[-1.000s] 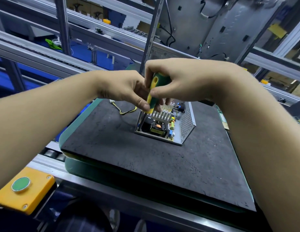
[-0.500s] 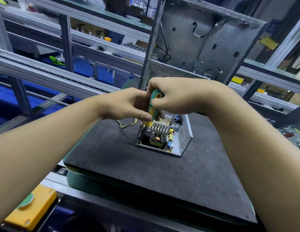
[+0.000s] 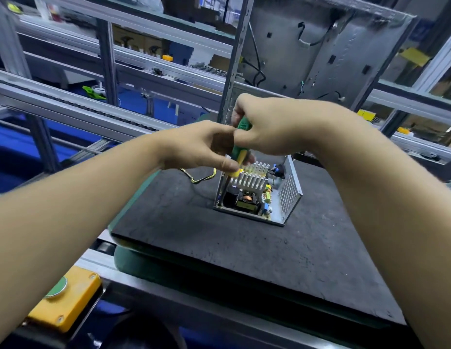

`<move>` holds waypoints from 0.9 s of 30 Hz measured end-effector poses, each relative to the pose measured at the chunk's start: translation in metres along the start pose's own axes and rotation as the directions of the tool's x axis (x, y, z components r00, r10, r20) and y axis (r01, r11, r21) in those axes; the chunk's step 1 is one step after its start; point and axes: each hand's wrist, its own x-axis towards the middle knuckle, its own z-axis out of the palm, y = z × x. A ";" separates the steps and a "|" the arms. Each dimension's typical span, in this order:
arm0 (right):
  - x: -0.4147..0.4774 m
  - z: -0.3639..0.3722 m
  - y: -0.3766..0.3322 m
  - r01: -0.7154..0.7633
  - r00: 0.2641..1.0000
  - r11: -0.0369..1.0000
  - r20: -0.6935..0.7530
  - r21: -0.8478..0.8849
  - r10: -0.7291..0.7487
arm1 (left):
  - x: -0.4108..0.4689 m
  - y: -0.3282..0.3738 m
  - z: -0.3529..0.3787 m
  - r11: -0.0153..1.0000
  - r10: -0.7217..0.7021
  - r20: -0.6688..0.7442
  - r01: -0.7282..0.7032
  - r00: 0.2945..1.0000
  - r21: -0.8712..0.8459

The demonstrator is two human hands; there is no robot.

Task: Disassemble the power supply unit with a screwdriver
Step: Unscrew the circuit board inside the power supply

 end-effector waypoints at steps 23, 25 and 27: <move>-0.004 0.011 -0.014 -0.231 0.952 0.955 -0.160 0.183 0.261 | 0.000 0.006 0.004 0.967 0.018 -0.132 0.016 0.991 0.253; 0.000 0.012 -0.014 -0.243 0.943 0.960 -0.198 0.136 0.267 | 0.002 0.003 0.007 0.955 0.003 -0.184 0.052 0.983 0.292; 0.000 0.008 -0.015 -0.180 0.963 0.980 -0.190 0.080 0.192 | 0.003 0.003 0.010 0.933 -0.007 -0.194 0.076 0.981 0.351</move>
